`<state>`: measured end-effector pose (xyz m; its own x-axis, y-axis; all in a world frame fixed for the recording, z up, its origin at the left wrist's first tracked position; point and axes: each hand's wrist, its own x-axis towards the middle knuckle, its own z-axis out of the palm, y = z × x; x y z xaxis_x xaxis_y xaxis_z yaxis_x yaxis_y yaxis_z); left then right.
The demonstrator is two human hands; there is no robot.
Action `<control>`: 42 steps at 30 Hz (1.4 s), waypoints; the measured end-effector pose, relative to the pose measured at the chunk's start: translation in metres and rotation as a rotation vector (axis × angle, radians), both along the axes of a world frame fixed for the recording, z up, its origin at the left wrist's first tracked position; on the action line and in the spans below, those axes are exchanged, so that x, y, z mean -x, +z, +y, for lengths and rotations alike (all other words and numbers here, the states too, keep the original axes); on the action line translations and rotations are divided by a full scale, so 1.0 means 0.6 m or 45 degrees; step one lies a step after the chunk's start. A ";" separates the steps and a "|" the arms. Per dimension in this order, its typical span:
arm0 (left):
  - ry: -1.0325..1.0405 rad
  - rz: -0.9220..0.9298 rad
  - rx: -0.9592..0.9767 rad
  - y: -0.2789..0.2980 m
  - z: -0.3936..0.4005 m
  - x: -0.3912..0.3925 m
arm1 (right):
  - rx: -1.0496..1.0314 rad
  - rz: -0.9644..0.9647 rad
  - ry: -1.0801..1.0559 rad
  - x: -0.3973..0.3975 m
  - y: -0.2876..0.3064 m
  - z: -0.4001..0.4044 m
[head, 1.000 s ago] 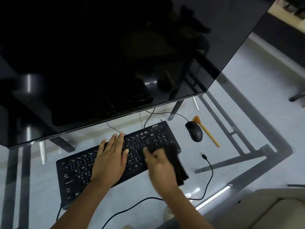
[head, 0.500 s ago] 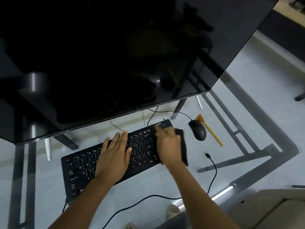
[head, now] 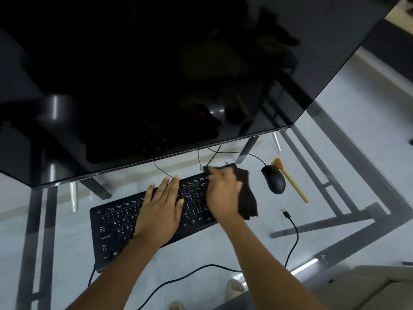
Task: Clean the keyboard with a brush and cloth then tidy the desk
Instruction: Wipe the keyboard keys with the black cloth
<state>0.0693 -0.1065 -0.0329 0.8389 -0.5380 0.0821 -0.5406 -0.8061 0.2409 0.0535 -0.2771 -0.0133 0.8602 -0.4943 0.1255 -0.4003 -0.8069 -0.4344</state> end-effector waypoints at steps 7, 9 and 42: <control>-0.003 0.013 0.049 0.001 -0.002 0.000 | -0.010 -0.028 -0.148 0.011 -0.013 -0.072; 0.002 0.016 0.044 -0.001 0.000 -0.001 | 0.000 -0.028 0.010 0.007 -0.008 -0.028; -0.006 -0.007 -0.004 0.003 -0.003 0.000 | -0.028 0.002 0.441 0.164 -0.012 -0.029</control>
